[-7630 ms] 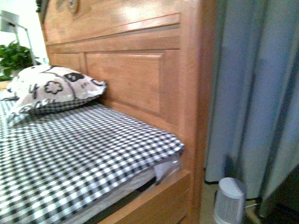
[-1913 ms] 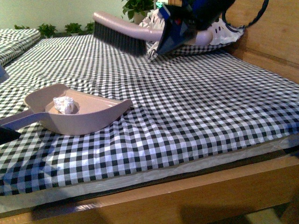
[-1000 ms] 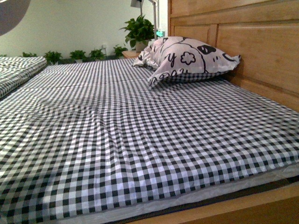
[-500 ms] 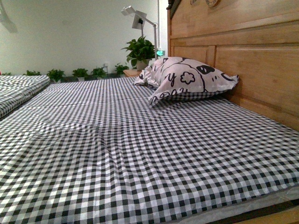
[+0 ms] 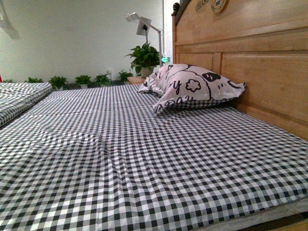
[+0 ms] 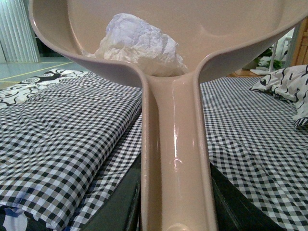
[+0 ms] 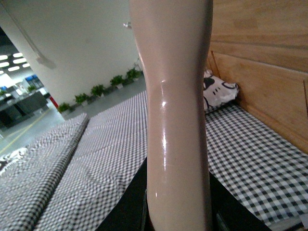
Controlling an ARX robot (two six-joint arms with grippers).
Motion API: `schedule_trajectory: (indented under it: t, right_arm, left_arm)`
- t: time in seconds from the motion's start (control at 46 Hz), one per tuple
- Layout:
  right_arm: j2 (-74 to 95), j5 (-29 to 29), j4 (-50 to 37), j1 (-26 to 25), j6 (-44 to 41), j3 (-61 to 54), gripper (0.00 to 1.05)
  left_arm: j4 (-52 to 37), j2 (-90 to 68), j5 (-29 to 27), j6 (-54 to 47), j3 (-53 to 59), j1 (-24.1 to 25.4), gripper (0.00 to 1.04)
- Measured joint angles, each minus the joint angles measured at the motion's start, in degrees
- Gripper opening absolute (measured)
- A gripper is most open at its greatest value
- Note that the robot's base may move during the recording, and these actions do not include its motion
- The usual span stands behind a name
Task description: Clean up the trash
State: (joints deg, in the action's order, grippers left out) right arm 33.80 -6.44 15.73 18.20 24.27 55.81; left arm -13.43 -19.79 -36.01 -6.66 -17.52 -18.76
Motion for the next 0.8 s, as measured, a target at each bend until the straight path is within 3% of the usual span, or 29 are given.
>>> schedule_trajectory:
  t: [0.804]
  right_arm:
    - [0.0, -0.8, 0.2, 0.8, -1.8, -0.8, 0.18]
  left_arm:
    - [0.0, 0.0, 0.1, 0.5, 0.0, -0.1, 0.27]
